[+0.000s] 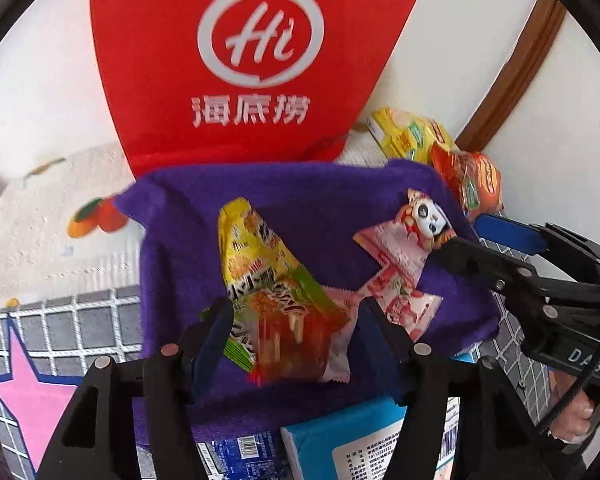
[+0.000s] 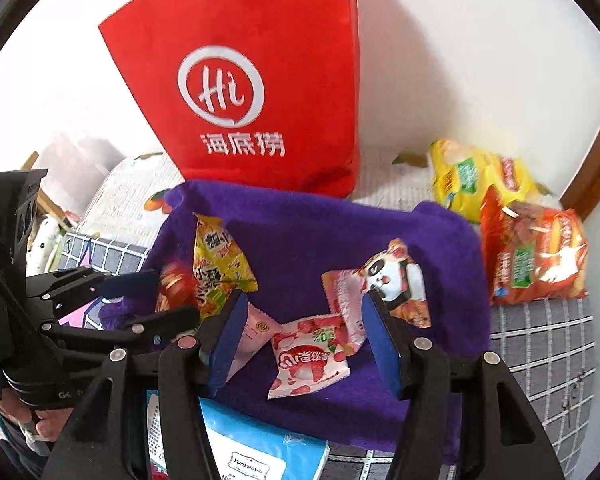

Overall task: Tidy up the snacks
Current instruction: 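Lower the red bag onto the towel and open the left tool while the right tool releases the pink bag, then move both open tools back toward the remaining snacks by the blue box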

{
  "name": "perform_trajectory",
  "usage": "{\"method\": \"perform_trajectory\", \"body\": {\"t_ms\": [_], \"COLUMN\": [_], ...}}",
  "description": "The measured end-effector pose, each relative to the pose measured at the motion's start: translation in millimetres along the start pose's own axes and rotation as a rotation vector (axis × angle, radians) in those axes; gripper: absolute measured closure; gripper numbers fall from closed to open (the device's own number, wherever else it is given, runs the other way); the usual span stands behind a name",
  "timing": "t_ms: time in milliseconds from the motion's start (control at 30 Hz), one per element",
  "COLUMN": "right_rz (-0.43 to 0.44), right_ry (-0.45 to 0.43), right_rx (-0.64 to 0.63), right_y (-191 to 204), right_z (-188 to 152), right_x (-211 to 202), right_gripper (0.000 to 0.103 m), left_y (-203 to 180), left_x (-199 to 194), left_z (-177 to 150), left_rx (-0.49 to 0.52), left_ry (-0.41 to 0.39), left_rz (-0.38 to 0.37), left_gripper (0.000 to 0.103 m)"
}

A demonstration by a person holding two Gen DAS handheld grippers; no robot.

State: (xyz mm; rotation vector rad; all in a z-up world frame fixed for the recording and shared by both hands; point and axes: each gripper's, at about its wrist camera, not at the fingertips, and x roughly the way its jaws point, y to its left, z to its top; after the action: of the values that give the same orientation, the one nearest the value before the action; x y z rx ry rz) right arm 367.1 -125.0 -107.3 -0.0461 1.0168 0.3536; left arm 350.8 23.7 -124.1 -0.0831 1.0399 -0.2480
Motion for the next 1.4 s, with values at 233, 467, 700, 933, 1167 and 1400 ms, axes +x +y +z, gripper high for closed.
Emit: {"method": "perform_trajectory", "body": {"t_ms": [233,467,700,933,1167,1400], "right_rz": [-0.077,-0.143,-0.19,-0.223,-0.169,-0.159], "right_ry": [-0.08,-0.12,-0.132,-0.152,-0.146,-0.145], "right_rx": [-0.005,0.053,0.111,0.094,0.069,0.017], "right_y": [8.1,9.6,13.6,38.1,70.0,93.8], "right_z": [-0.9,-21.1,-58.4,-99.9,-142.4,-181.1], "right_x": [-29.9,-66.9,-110.5,-134.5,-143.4,-131.1], "right_gripper": [0.043,0.042,0.042,0.034,0.027,0.02], "left_y": [-0.3,-9.2,-20.4,-14.5,11.6,33.2], "left_x": [-19.8,-45.0,-92.5,-135.7,-161.3,-168.1], "left_z": [0.1,-0.3,-19.2,-70.4,-124.6,-167.1], "left_rx": [-0.004,0.007,0.025,0.044,-0.026,-0.08], "left_ry": [-0.036,-0.086,-0.151,-0.19,-0.205,-0.204], "left_rz": [0.003,-0.002,0.012,0.082,0.122,0.142], "left_gripper": [0.04,0.04,0.038,0.035,0.034,0.028]}}
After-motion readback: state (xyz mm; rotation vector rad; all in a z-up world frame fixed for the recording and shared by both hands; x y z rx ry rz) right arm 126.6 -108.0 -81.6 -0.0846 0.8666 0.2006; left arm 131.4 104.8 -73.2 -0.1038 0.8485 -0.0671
